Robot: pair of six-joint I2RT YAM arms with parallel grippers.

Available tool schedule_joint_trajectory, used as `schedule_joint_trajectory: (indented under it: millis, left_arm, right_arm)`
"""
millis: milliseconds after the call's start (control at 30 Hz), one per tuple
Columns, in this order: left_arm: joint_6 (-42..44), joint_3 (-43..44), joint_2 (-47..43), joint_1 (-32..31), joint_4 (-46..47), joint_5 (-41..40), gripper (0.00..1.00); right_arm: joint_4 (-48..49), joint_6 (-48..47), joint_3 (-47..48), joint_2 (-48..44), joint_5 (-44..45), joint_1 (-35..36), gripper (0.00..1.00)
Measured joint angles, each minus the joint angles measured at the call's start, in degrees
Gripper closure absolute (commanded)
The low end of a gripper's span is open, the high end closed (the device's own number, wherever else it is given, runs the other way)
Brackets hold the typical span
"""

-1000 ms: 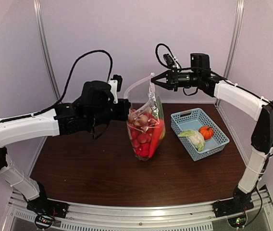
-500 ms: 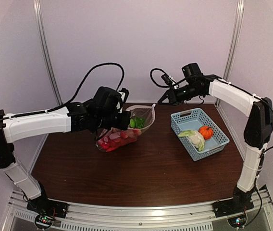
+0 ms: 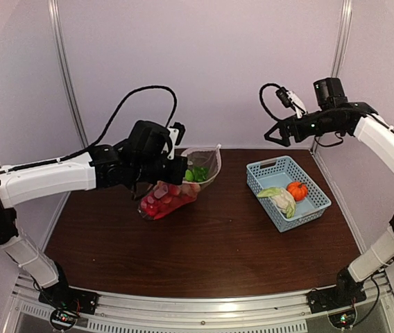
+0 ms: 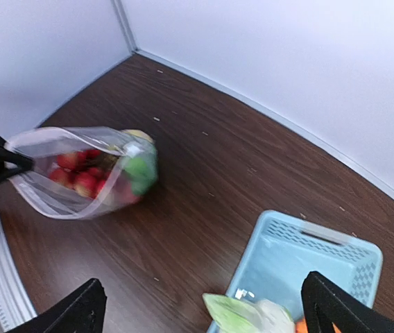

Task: Place the food in the zip-top bag and seal the zipper
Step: Pick up the fake vegetable from the bin.

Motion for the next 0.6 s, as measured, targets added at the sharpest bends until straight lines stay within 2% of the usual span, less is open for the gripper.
schedule_joint_trajectory:
  millis: [133, 267, 333, 367, 433, 600]
  left_arm:
    - [0.5, 0.02, -0.98, 0.0, 0.0, 0.04, 1.0]
    - [0.5, 0.0, -1.66, 0.0, 0.15, 0.9, 1.0]
    - [0.48, 0.0, -1.81, 0.0, 0.15, 1.05, 1.0]
    - [0.48, -0.02, -1.88, 0.0, 0.15, 1.11, 1.0]
    - [0.46, -0.02, -1.9, 0.0, 0.15, 1.36, 1.0]
    - [0.42, -0.02, -1.9, 0.0, 0.15, 2.19, 1.0]
  right_arm:
    - [-0.37, -7.06, -9.05, -4.57, 8.07, -5.53, 0.11]
    - [-2.29, -14.84, -17.57, -3.43, 13.73, -5.92, 0.23]
    - [-2.45, -18.29, -21.29, -3.28, 15.5, -5.81, 0.38]
    - [-2.29, -19.85, -23.15, -3.3, 16.24, -5.81, 0.42]
    - [-2.01, -22.77, -25.73, -3.26, 17.68, -5.77, 0.41]
    - [-1.2, -28.59, -27.56, -1.84, 18.99, -5.75, 0.31]
